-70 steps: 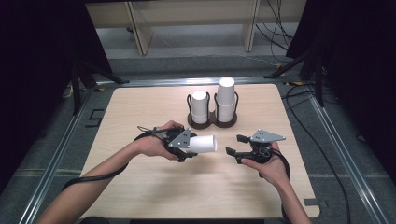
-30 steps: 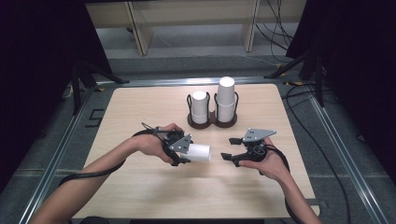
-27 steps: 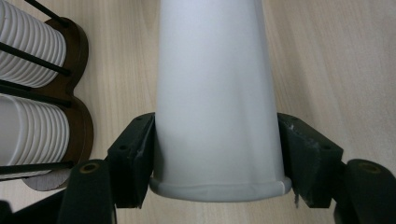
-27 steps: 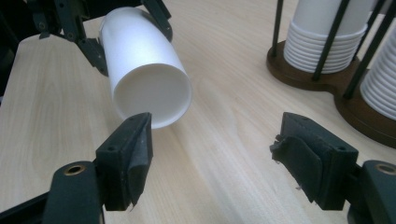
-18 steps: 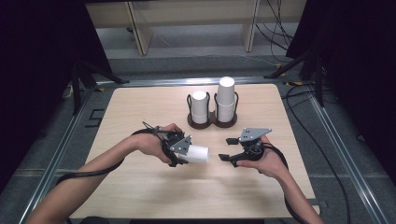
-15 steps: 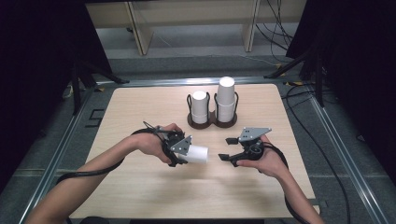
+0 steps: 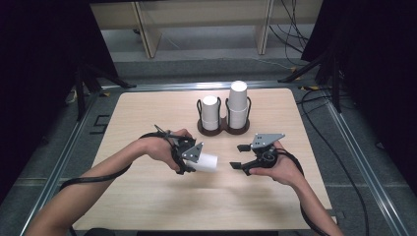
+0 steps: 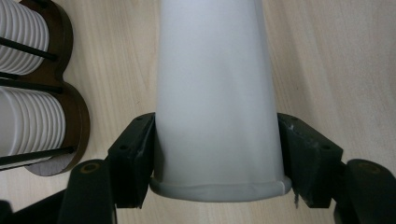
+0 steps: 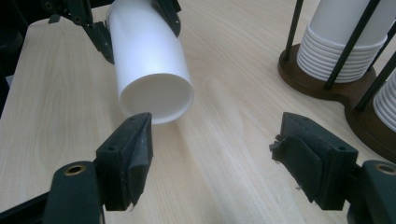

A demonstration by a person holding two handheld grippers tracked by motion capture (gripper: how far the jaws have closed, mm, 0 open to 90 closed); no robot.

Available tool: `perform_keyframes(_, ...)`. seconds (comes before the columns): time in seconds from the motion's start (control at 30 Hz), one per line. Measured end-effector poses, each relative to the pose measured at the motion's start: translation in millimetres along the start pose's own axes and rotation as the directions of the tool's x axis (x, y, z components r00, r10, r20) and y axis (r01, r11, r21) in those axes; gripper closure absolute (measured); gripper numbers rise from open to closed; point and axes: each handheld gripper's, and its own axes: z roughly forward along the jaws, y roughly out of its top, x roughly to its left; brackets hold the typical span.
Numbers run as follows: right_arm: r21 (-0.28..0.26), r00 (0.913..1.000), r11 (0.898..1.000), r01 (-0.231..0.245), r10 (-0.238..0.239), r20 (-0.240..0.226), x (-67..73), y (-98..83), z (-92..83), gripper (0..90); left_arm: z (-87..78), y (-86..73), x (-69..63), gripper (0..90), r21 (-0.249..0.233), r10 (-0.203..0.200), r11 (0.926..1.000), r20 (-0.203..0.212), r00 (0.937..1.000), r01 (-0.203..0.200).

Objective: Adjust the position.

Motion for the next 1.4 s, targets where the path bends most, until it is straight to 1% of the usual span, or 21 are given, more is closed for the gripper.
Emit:
perform_keyframes(0.13,0.011,0.9999,1.000,-0.011,0.011,-0.003,0.8,1.9,0.5,27.3,-0.1,2.1,3.1,32.7,0.023,0.001,0.9997,0.009,1.0000,-0.001)
perform_keyframes(0.2,0.017,1.0000,1.000,0.005,-0.005,0.001,-0.2,2.9,1.2,27.3,1.0,3.6,4.6,32.8,0.039,0.006,0.9992,0.013,0.9999,-0.006)
perform_keyframes(0.27,0.024,1.0000,1.000,-0.009,0.009,-0.003,1.1,3.7,1.9,27.3,2.1,5.6,6.1,32.8,0.047,0.007,0.9989,0.023,0.9997,-0.008)
perform_keyframes(0.33,0.019,0.9994,0.999,0.035,-0.035,-0.004,-0.2,6.3,3.6,27.3,3.0,8.0,7.2,32.9,0.059,0.013,0.9982,0.028,0.9995,-0.014)
perform_keyframes(0.4,0.028,0.9995,0.999,0.030,-0.030,-0.009,2.5,9.2,4.3,27.3,4.3,10.4,7.7,32.9,0.064,0.009,0.9979,0.033,0.9994,-0.011)
perform_keyframes(0.47,0.028,0.9986,0.998,0.052,-0.052,-0.010,3.1,12.9,4.8,27.3,5.1,12.8,8.2,33.0,0.073,0.014,0.9972,0.037,0.9992,-0.016)
perform_keyframes(0.53,0.030,0.9990,0.999,0.043,-0.042,-0.016,4.9,15.5,5.5,27.3,5.5,15.5,9.0,33.0,0.083,0.022,0.9962,0.043,0.9988,-0.026)
perform_keyframes(0.57,0.042,0.9987,0.998,0.050,-0.050,-0.015,4.7,17.3,4.8,27.3,5.7,16.1,9.0,33.0,0.085,0.023,0.9961,0.045,0.9987,-0.027)
perform_keyframes(0.6,0.032,0.9978,0.997,0.065,-0.064,-0.014,4.2,18.2,5.8,27.3,5.3,17.1,9.7,33.0,0.095,0.031,0.9948,0.044,0.9985,-0.035)
perform_keyframes(0.63,0.041,0.9982,0.997,0.058,-0.058,-0.018,4.4,19.2,5.6,27.3,5.8,17.6,9.3,33.0,0.092,0.023,0.9954,0.045,0.9987,-0.027)
perform_keyframes(0.67,0.048,0.9983,0.997,0.054,-0.052,-0.024,5.0,19.9,6.0,27.3,4.5,18.5,11.2,33.0,0.113,0.047,0.9922,0.046,0.9979,-0.052)
perform_keyframes(0.73,0.051,0.9978,0.997,0.063,-0.062,-0.024,4.8,21.5,7.5,27.3,4.3,19.4,11.7,33.0,0.123,0.048,0.9909,0.045,0.9978,-0.054)
perform_keyframes(0.8,0.054,0.9970,0.996,0.073,-0.071,-0.029,4.7,23.0,9.3,27.3,4.6,20.0,11.6,33.1,0.129,0.049,0.9902,0.045,0.9978,-0.054)
perform_keyframes(0.83,0.054,0.9973,0.996,0.065,-0.063,-0.039,5.7,23.3,11.1,27.3,5.9,19.9,10.0,33.1,0.112,0.025,0.9933,0.046,0.9986,-0.030)
perform_keyframes(0.93,0.068,0.9955,0.994,0.085,-0.081,-0.049,5.5,25.1,15.3,27.3,6.8,20.2,10.3,33.1,0.115,0.024,0.9929,0.048,0.9986,-0.030)
perform_keyframes(0.97,0.073,0.9959,0.994,0.079,-0.075,-0.051,6.4,25.1,16.9,27.3,7.3,20.1,10.3,33.1,0.116,0.023,0.9929,0.047,0.9986,-0.029)
perform_keyframes(1.0,0.077,0.9957,0.994,0.078,-0.074,-0.056,7.0,25.4,18.7,27.3,6.7,20.5,11.8,33.1,0.136,0.046,0.9893,0.049,0.9977,-0.052)
perform_keyframes(1.07,0.080,0.9947,0.993,0.091,-0.086,-0.056,8.0,26.5,21.9,27.3,7.2,20.7,11.7,33.1,0.140,0.048,0.9886,0.050,0.9976,-0.055)
perform_keyframes(1.13,0.094,0.9948,0.992,0.082,-0.076,-0.068,10.2,28.2,24.0,27.3,7.0,21.1,12.2,33.1,0.141,0.051,0.9883,0.049,0.9975,-0.057)
perform_keyframes(1.27,0.098,0.9919,0.989,0.107,-0.100,-0.079,11.7,32.9,27.4,27.2,7.4,21.6,13.1,33.1,0.147,0.051,0.9875,0.049,0.9975,-0.058)
perform_keyframes(1.4,0.106,0.9910,0.988,0.115,-0.107,-0.081,11.9,36.4,31.1,27.1,8.3,22.8,13.2,33.2,0.154,0.054,0.9862,0.051,0.9972,-0.061)
